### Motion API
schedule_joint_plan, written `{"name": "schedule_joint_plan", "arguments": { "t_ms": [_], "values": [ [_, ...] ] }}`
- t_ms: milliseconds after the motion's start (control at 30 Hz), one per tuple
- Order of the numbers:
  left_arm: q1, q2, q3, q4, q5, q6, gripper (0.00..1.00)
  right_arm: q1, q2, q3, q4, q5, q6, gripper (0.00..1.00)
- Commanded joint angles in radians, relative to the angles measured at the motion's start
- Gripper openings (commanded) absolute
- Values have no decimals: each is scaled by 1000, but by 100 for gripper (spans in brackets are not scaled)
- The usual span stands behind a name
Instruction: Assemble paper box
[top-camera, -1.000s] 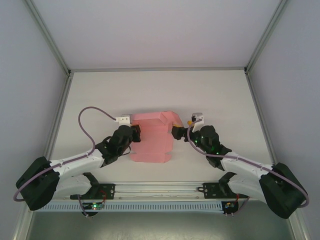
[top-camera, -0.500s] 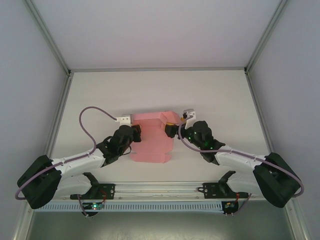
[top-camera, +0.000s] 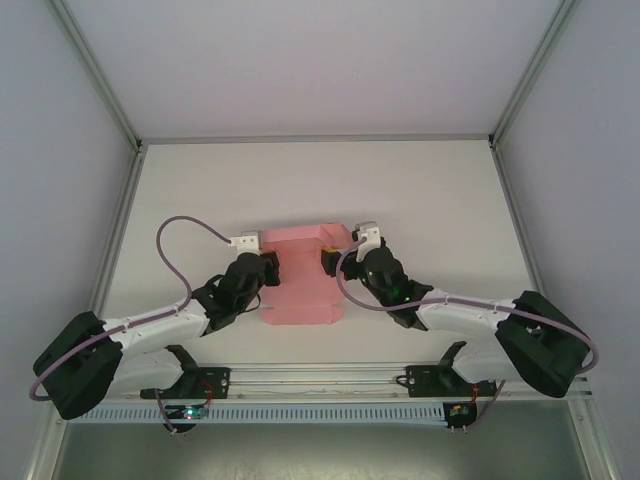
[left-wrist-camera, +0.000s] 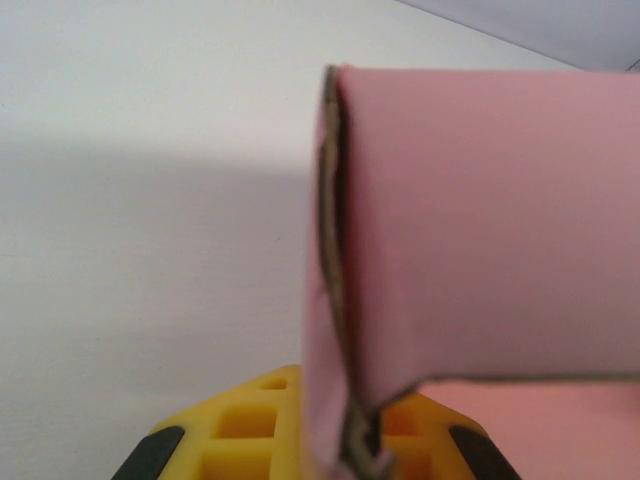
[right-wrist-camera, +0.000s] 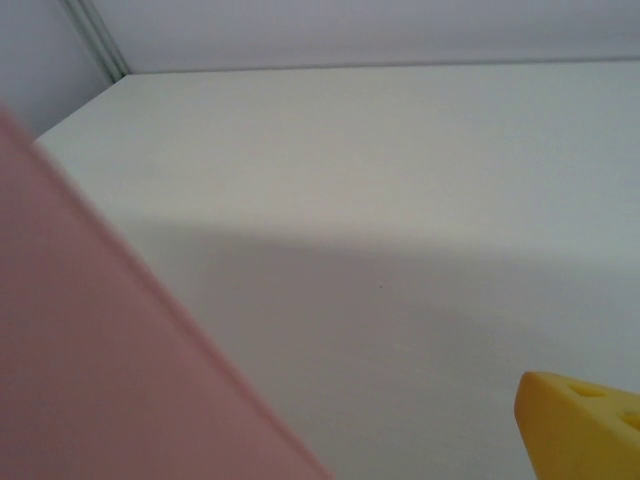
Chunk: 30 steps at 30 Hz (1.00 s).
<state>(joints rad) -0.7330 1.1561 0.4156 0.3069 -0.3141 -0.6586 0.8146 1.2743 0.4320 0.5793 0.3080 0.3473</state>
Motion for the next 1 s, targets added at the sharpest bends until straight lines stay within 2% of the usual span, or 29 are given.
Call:
{"name": "schedule_joint_plan", "arguments": {
  "t_ms": [0,100,267,400,533,633,667,700,800,900,967],
  "values": [
    [-14,-26,6,32,-31,6,0,6,-91,4,-47,39,-60,98],
    [-14,-17,8,4,-55,13,0,-13,-201,-5,-126,-36,-106,98],
    [-13,-14,16,2,-2,53,0,-94,-358,2,-292,-180,-204,98],
    [-13,-12,20,-3,14,59,0,-169,-408,4,-331,-277,-255,97],
    [-13,-13,20,-2,21,58,0,-210,-393,10,-332,-418,-287,88],
    [-13,-14,20,-3,23,60,0,-221,-354,28,-334,-507,-303,75],
    [-11,-12,20,-3,24,59,0,-222,-342,35,-333,-524,-307,65],
    [-13,-11,22,-3,21,60,0,-223,-331,42,-334,-541,-306,49],
    [-13,-1,24,-6,14,54,0,-223,-314,55,-328,-596,-303,28],
    [-13,14,31,-10,0,47,0,-220,-307,61,-329,-677,-298,19],
    [-13,28,40,-18,-9,43,0,-217,-305,61,-327,-720,-285,17]
  ]
}}
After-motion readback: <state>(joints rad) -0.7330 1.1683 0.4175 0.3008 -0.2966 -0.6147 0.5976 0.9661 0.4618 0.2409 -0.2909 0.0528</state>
